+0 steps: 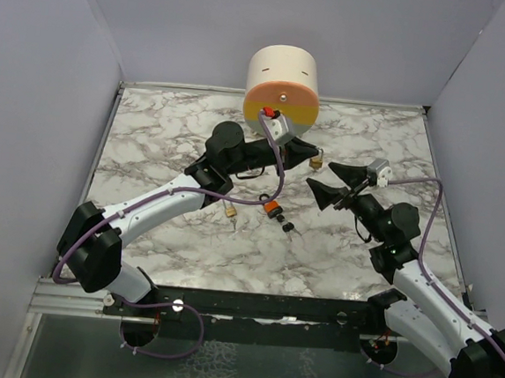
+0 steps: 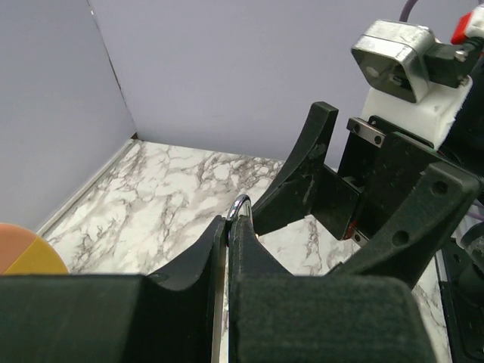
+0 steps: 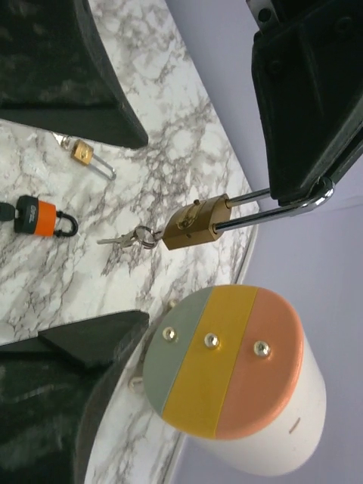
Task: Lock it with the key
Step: Place the lock at the center of the board.
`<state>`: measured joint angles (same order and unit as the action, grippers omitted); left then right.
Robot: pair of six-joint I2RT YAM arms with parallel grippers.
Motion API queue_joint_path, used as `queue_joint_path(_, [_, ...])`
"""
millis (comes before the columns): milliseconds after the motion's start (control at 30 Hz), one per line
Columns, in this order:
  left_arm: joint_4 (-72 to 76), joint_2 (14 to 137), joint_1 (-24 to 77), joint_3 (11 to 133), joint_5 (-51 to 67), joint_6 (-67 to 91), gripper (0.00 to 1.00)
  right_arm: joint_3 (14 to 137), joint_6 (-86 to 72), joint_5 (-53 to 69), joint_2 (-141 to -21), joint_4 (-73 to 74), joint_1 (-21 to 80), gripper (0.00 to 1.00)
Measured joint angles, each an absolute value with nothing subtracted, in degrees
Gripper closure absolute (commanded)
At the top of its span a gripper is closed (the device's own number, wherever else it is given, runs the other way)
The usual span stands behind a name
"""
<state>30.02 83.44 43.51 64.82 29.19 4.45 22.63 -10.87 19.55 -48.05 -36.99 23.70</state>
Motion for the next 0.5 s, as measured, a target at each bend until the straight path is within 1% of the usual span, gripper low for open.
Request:
queue_joint_path(33, [30.09,83.44,43.46,64.75,29.41,4.62,1.0,22.63,-10.87,18.83,-47.94,-36.86,23.7,0.45])
queue_joint_path(67, [30.13,83.44,43.46,64.66,29.63,4.78,1.0,22.63,-11.18,18.41,-47.92,-36.84,23.7,0.5])
queue_joint_path(100, [30.24,83.44,43.46,64.45,29.95,4.91,1.0,22.63,-11.27,17.87,-47.9,-36.75,23.7,0.51])
queue_joint_path(300, [30.37,83.42,43.2,63.83,30.96,5.82,1.0,20.95,-11.84,17.19,-47.27,-37.21,23.68,0.49])
queue_joint_path(500, [30.39,83.42,43.09,63.83,31.81,6.74,1.0,20.23,-12.32,17.93,-47.86,-38.02,23.68,0.49])
